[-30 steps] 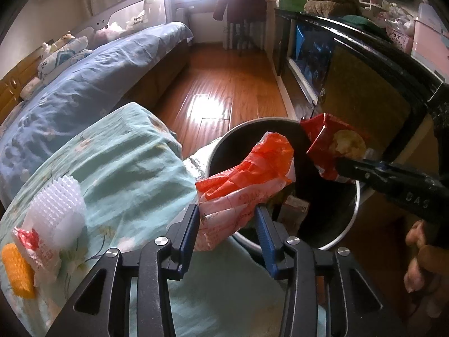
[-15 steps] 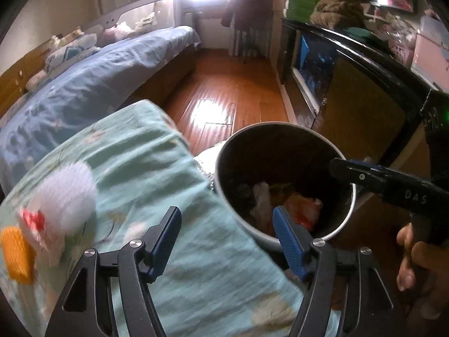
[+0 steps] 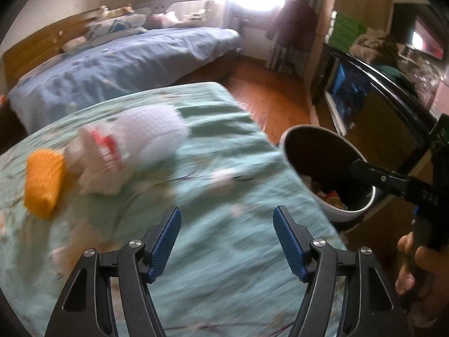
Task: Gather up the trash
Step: 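Move both open tools back over the table toward the foam nets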
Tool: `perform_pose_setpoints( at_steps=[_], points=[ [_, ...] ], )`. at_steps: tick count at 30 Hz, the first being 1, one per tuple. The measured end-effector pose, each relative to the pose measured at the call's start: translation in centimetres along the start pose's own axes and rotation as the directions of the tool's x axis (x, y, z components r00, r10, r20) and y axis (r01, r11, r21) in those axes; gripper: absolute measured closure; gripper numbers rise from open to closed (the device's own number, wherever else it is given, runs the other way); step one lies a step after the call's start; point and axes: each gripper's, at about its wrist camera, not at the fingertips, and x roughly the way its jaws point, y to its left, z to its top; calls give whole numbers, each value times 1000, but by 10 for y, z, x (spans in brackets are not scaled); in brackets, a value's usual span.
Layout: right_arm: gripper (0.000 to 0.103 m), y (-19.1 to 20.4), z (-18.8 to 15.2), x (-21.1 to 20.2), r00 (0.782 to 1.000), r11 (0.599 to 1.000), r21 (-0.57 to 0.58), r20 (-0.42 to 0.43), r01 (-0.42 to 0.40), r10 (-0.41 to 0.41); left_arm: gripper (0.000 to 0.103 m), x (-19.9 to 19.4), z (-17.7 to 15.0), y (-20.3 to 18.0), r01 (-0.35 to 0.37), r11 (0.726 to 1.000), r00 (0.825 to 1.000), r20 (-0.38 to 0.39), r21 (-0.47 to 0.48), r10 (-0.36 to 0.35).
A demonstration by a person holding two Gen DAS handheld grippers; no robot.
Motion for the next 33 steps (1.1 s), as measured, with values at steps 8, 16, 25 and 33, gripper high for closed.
perform_pose_setpoints(
  at_steps=[8, 16, 25, 33],
  points=[
    [21, 45, -11, 23, 997, 997, -60, -53, -57, 54, 32, -22, -17, 45, -58, 993, 998, 27, -101, 61],
    [20, 82, -23, 46, 991, 990, -102, -101, -99, 89, 32, -29, -33, 81, -97, 980, 995, 12, -173, 101],
    [20, 109, -27, 71, 986, 983, -138, -134, -120, 102, 32, -36, -36, 117, -128, 964, 991, 15, -234, 135],
    [20, 124, -15, 87, 985, 979, -152, -127, -136, 117, 32, -38, -30, 145, -158, 948, 985, 21, -275, 170]
  ],
)
